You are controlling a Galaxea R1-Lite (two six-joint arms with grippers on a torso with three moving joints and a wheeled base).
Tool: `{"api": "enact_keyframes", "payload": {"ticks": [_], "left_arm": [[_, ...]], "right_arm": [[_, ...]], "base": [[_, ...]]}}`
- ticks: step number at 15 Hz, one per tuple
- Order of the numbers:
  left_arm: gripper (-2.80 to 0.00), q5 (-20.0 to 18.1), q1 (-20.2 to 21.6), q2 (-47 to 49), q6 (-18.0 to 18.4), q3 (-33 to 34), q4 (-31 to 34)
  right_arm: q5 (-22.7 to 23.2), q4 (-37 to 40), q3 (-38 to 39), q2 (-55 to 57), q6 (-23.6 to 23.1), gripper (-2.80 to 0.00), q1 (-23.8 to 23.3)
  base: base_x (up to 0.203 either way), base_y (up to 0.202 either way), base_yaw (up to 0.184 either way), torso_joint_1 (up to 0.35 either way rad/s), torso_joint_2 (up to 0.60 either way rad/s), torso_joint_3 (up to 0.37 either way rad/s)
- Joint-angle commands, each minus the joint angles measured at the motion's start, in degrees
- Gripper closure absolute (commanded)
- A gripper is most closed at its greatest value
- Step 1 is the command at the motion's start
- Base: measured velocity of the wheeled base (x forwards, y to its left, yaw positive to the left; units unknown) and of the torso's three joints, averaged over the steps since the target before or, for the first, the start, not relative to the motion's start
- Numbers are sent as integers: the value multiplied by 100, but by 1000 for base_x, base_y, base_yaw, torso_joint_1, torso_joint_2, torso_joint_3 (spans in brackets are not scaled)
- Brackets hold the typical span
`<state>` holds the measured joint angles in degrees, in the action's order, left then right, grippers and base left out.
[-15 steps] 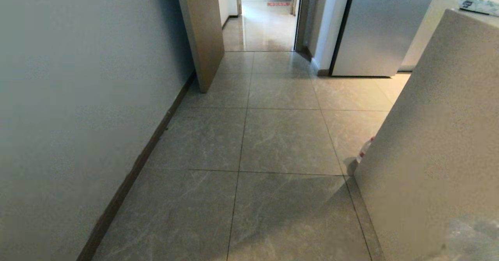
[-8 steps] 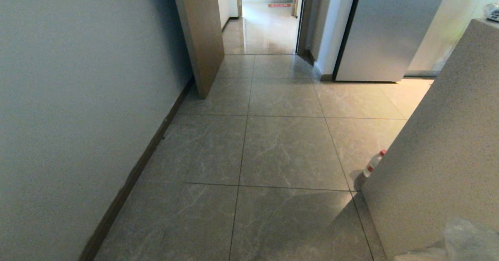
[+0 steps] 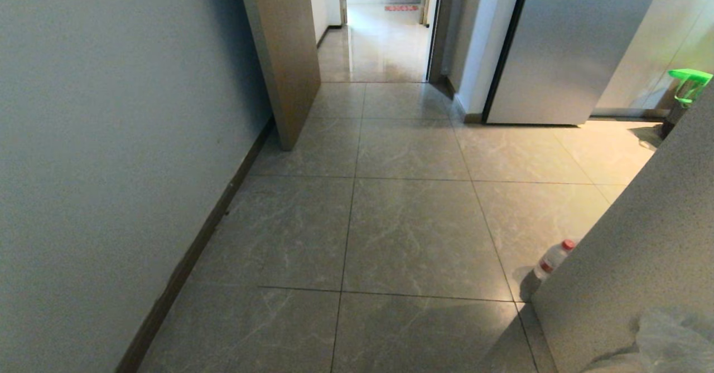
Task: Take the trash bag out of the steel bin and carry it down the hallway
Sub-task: Put the trash bag at the door
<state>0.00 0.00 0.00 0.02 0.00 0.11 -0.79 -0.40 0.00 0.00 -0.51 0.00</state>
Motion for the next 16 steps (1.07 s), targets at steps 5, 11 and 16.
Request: {"api": "enact_keyframes", "payload": {"ticks": [5, 11, 16], "left_arm": [[0, 0, 0, 0, -2, 0, -2], [0, 0, 0, 0, -2, 0, -2], [0, 0, 0, 0, -2, 0, -2]], "right_arm": [[0, -4, 9, 9, -2, 0, 0], [0, -4, 9, 9, -2, 0, 0], [0, -4, 9, 9, -2, 0, 0]], "base": [[191, 0, 0, 2, 4, 5], [193, 0, 1, 1, 0, 2], [193, 0, 1, 2, 1, 1]]}}
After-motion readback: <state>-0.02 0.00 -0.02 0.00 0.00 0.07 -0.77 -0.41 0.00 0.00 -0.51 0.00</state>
